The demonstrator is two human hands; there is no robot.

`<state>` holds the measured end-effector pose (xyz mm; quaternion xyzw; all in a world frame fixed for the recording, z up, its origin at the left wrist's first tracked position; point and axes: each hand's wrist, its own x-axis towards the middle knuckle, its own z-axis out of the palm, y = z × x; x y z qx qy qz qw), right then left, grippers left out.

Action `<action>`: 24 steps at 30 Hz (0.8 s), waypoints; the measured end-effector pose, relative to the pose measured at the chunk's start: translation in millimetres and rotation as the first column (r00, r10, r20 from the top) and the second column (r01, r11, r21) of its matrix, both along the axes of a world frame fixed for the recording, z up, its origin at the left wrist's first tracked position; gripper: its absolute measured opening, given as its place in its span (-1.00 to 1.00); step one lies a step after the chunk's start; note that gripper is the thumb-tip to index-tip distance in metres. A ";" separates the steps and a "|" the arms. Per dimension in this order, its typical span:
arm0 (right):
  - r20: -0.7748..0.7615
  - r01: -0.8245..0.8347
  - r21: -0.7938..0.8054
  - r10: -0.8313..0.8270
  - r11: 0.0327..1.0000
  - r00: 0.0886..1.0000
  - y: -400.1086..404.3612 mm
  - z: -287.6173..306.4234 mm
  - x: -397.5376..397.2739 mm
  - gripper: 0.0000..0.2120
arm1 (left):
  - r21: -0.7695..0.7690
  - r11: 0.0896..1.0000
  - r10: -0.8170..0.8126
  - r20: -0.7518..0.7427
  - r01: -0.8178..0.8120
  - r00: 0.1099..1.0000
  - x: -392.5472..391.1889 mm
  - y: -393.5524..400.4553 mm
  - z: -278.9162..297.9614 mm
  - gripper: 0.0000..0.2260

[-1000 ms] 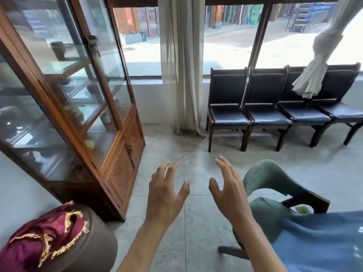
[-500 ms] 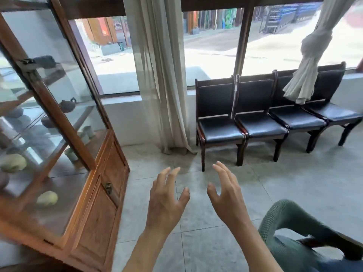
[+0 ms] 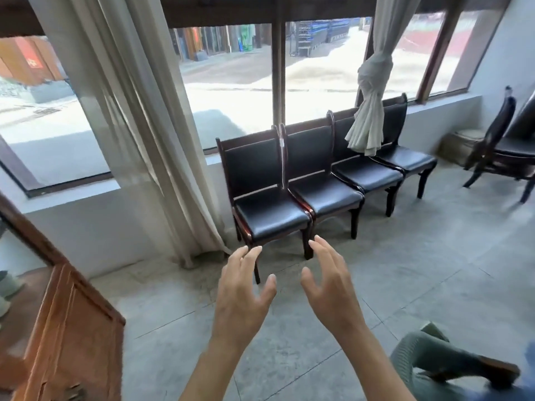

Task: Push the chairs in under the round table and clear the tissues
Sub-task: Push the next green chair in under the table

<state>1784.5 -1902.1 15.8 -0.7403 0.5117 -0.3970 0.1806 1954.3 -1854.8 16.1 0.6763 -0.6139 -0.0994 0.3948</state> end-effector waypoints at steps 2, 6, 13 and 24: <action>0.005 0.074 0.012 -0.074 0.997 0.997 -22.4 -2.3 3.5 -0.53 | -0.006 0.997 -0.076 0.004 0.076 0.997 6.6 -35.0 -2.5 -0.50; -0.003 0.238 0.035 -0.238 0.971 0.971 -58.5 -1.7 10.2 -0.54 | 0.002 0.973 -0.229 0.032 0.229 0.973 17.3 -100.8 -3.9 -0.50; -0.031 0.527 0.067 -0.526 0.847 0.850 -84.1 1.2 5.5 -0.52 | 0.001 0.863 -0.504 0.056 0.505 0.862 5.6 -178.7 -1.7 -0.52; -0.028 0.825 0.085 -0.826 0.559 0.563 -54.7 1.6 -70.9 -0.52 | 0.013 0.565 -0.825 0.014 0.825 0.564 -108.2 -208.9 -3.3 -0.55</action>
